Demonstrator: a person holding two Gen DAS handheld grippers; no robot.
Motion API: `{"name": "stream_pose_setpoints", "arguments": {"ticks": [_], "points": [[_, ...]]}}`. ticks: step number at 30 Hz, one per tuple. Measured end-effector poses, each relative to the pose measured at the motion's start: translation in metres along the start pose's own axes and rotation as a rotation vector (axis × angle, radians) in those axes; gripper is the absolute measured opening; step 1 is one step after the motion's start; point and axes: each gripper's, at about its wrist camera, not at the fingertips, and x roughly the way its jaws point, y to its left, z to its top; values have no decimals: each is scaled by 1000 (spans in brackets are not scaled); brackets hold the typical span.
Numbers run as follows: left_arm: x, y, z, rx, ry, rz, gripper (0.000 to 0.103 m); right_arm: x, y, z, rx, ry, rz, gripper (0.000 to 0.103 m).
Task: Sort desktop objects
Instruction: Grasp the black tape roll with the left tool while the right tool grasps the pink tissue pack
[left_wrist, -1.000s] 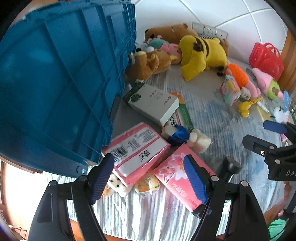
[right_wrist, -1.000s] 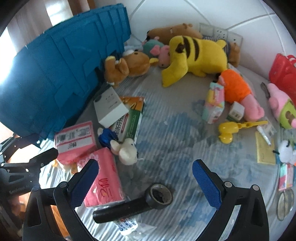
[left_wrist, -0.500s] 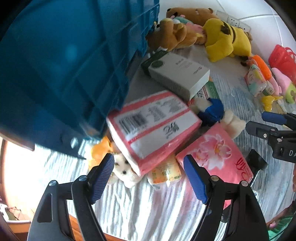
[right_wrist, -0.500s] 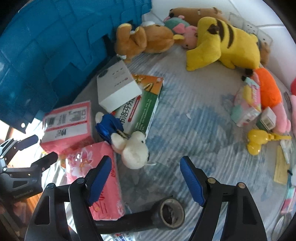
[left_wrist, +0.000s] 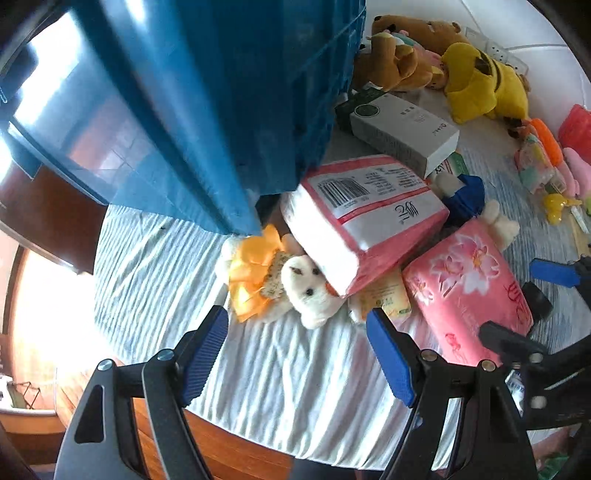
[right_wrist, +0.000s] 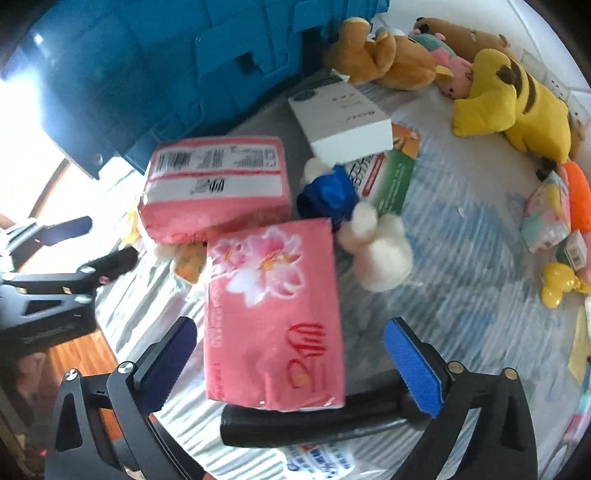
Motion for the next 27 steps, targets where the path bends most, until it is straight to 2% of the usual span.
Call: {"name": "stream_pose_setpoints", "arguments": {"ticks": [7,8,9,10,14,17,19,24,27], "points": [[6,2,4,78,0,-47,77,28,23,-12,-28,38,-146,102],[8,-2,4,98,3,-51,77,28,22,-14,-2,16,-152,98],[9,-5,4,116,5,-55,77,23,15,-15,45,-8,-117,81],[9,-7,3,126,4,-60,77,18,9,-15,92,-31,-82,82],[6,-24,2,162,-1,-91,77,-17,-19,-15,176,-126,-57,81],[1,-49,1,199,0,-140,77,-53,-49,-18,240,-209,-53,81],[-3,-70,-4,241,-1,-179,77,-72,-70,-26,272,-238,-92,81],[-4,-136,-20,384,26,-297,77,-91,-114,-51,356,-243,-149,82],[2,-171,-29,465,48,-323,77,-101,-135,-70,405,-242,-169,82]]}}
